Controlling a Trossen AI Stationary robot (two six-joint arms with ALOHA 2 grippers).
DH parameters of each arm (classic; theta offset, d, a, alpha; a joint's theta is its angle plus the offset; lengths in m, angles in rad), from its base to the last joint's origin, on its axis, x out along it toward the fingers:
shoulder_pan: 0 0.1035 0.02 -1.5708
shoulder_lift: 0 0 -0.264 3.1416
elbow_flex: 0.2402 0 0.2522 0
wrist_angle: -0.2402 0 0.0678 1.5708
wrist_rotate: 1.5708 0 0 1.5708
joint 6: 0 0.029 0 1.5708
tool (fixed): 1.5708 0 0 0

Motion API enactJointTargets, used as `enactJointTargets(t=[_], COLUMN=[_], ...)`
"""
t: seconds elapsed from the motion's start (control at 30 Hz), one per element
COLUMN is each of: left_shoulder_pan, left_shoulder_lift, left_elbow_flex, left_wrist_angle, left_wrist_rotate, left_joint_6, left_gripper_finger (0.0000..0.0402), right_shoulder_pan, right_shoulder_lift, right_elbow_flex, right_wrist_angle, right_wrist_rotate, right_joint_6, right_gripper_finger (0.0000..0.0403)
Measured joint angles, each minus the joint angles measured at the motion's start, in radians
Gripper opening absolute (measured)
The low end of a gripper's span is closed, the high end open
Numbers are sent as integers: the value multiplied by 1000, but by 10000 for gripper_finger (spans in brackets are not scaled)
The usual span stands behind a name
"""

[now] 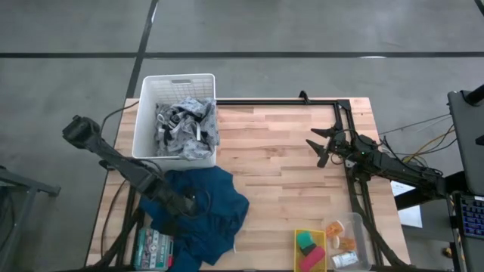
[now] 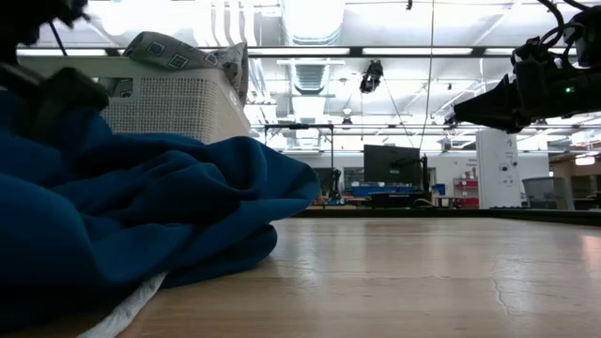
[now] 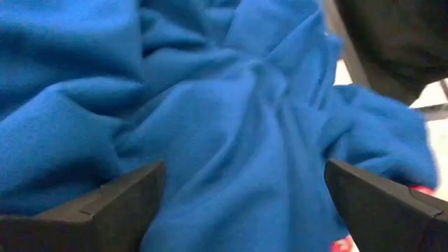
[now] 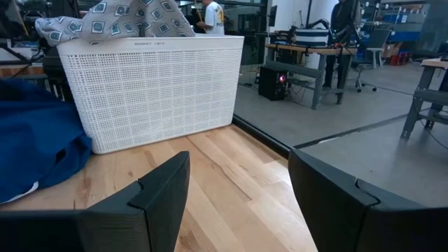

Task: Pick & Place Medicine items
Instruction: Put the blue patient gown into the white laundry bin

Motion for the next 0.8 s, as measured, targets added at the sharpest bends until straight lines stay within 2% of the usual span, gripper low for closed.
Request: enactJointTargets(t=[0.17,0.47,0.8], left_shoulder_pan=[9,9,10], left_shoulder_lift=[0,0,-1], left_elbow_flex=[-74,-206,-296], left_wrist_angle=[79,194,321], left_wrist_rotate=[-1,-2,-53], left_joint_6=[2,102,96], left_gripper_finger=[399,399,397], right_shoulder_pan=[0,0,0], right_shoulder_lift=[0,0,0], right_elbow_flex=[0,0,0], right_wrist_angle=[0,0,0], right_wrist_rotate=[0,0,0], right_joint_6=[0,0,0], right_gripper_finger=[238,238,238])
